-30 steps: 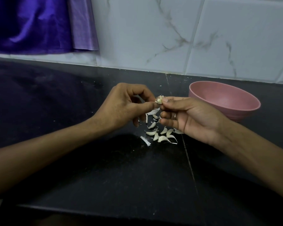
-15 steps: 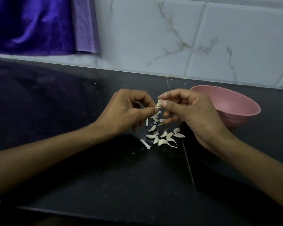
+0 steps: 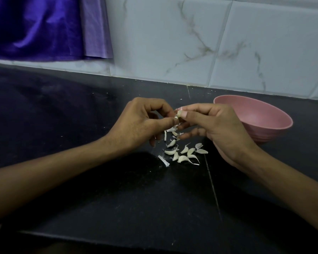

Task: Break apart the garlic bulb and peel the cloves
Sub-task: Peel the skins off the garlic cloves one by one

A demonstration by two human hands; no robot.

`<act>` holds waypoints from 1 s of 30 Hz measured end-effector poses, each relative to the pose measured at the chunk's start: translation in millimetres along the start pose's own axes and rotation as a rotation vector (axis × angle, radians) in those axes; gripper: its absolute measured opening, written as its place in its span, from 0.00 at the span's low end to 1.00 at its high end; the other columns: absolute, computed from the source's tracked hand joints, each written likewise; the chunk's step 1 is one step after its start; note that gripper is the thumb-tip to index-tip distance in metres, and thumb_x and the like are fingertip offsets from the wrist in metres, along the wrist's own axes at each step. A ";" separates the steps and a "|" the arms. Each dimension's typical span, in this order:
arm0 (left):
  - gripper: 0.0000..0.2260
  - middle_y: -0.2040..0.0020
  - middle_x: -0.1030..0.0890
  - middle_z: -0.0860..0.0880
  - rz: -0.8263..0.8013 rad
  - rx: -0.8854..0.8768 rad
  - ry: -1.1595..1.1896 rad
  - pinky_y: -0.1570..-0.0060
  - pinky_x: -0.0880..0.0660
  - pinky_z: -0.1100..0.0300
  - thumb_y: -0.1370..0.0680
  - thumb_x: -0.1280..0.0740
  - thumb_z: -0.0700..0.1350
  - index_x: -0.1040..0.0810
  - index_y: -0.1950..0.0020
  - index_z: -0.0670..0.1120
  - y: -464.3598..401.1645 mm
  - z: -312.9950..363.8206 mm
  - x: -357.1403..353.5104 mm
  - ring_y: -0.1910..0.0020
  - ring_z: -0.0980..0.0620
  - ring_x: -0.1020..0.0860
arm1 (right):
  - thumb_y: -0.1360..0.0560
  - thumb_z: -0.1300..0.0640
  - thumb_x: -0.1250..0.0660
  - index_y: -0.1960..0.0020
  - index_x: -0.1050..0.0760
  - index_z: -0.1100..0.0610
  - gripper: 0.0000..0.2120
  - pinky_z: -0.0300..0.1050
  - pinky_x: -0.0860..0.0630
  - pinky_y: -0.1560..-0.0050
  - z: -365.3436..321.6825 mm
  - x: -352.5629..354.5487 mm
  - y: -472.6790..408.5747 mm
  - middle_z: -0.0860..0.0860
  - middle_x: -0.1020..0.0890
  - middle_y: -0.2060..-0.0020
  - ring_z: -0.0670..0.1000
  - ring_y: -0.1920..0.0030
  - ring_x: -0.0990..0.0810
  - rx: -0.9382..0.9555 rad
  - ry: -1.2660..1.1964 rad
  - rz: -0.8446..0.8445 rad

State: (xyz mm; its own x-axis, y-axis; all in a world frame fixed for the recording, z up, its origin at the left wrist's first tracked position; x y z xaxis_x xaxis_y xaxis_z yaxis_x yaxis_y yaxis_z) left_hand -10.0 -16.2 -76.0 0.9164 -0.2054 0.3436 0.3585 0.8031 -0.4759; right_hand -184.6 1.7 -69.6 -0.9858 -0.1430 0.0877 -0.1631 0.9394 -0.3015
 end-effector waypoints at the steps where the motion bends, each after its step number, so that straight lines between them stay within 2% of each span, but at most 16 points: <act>1: 0.05 0.74 0.23 0.46 -0.004 -0.001 0.005 0.75 0.26 0.57 0.26 0.27 0.43 0.18 0.59 0.43 0.2 0.5 -0.1 0.76 0.50 0.25 | 0.24 0.65 0.33 0.51 0.17 0.63 0.06 0.45 0.18 0.62 0.8 -0.2 0.2 0.61 0.15 0.57 0.53 0.60 0.17 0.006 0.007 0.000; 5: 0.05 0.73 0.23 0.44 -0.004 0.013 0.033 0.75 0.26 0.57 0.28 0.26 0.46 0.17 0.60 0.44 -0.2 1.2 -0.9 0.76 0.48 0.25 | 0.22 0.64 0.35 0.52 0.18 0.63 0.07 0.43 0.18 0.63 3.1 1.1 -0.5 0.59 0.16 0.60 0.52 0.61 0.17 0.003 0.024 0.009; 10: 0.03 0.75 0.23 0.49 0.022 0.049 0.071 0.76 0.26 0.59 0.27 0.26 0.40 0.17 0.59 0.41 -1.5 1.1 -0.3 0.77 0.50 0.25 | 0.21 0.63 0.36 0.49 0.19 0.66 0.08 0.45 0.18 0.62 4.7 5.6 -2.2 0.59 0.19 0.59 0.53 0.61 0.18 -0.039 -0.006 0.026; 14: 0.04 0.74 0.23 0.45 0.065 0.085 0.094 0.77 0.27 0.60 0.27 0.26 0.40 0.18 0.60 0.40 -2.2 0.1 0.4 0.77 0.50 0.26 | 0.21 0.63 0.35 0.50 0.19 0.65 0.08 0.45 0.17 0.63 4.3 6.8 -3.0 0.55 0.19 0.62 0.50 0.64 0.19 -0.063 -0.028 0.057; 19: 0.04 0.73 0.22 0.51 0.109 0.113 0.064 0.78 0.27 0.60 0.26 0.27 0.40 0.19 0.59 0.41 -3.2 0.8 2.4 0.78 0.52 0.26 | 0.21 0.62 0.35 0.52 0.19 0.64 0.08 0.45 0.17 0.64 3.3 6.6 -2.1 0.54 0.19 0.64 0.49 0.65 0.19 -0.068 -0.010 0.070; 25: 0.03 0.76 0.22 0.54 0.092 0.109 -0.166 0.77 0.28 0.62 0.26 0.26 0.44 0.16 0.56 0.45 -2.4 -2.6 3.5 0.79 0.57 0.26 | 0.21 0.62 0.35 0.51 0.19 0.64 0.08 0.44 0.17 0.64 1.2 5.8 -1.3 0.54 0.19 0.63 0.49 0.65 0.19 -0.066 -0.012 0.063; 28: 0.05 0.75 0.23 0.66 0.017 0.058 -0.367 0.74 0.28 0.70 0.25 0.27 0.45 0.15 0.50 0.48 0.2 -1.9 0.3 0.78 0.60 0.25 | 0.21 0.62 0.36 0.48 0.19 0.66 0.09 0.44 0.17 0.64 2.2 5.4 -1.3 0.54 0.19 0.63 0.49 0.65 0.19 -0.075 -0.006 0.065; 30: 0.08 0.74 0.25 0.71 -0.001 0.036 -0.414 0.72 0.30 0.74 0.25 0.27 0.45 0.15 0.47 0.48 1.3 0.2 -0.7 0.78 0.61 0.23 | 0.21 0.62 0.36 0.47 0.20 0.67 0.09 0.45 0.17 0.64 2.2 5.6 -1.4 0.55 0.20 0.62 0.49 0.65 0.19 -0.080 -0.006 0.066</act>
State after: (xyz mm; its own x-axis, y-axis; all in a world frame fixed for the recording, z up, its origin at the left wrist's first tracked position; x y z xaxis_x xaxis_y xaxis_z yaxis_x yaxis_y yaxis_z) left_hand -10.2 -14.9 -76.6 0.7646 0.0302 0.6438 0.3456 0.8239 -0.4492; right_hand -190.0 -1.1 -70.8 -0.9946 -0.0813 0.0639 -0.0940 0.9686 -0.2301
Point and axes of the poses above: each hand's wrist, its own y-axis away from the middle knuckle, its own x-axis out of the back of the hand, z = x × y, the point moved 2 cm from there along -y, towards the middle knuckle
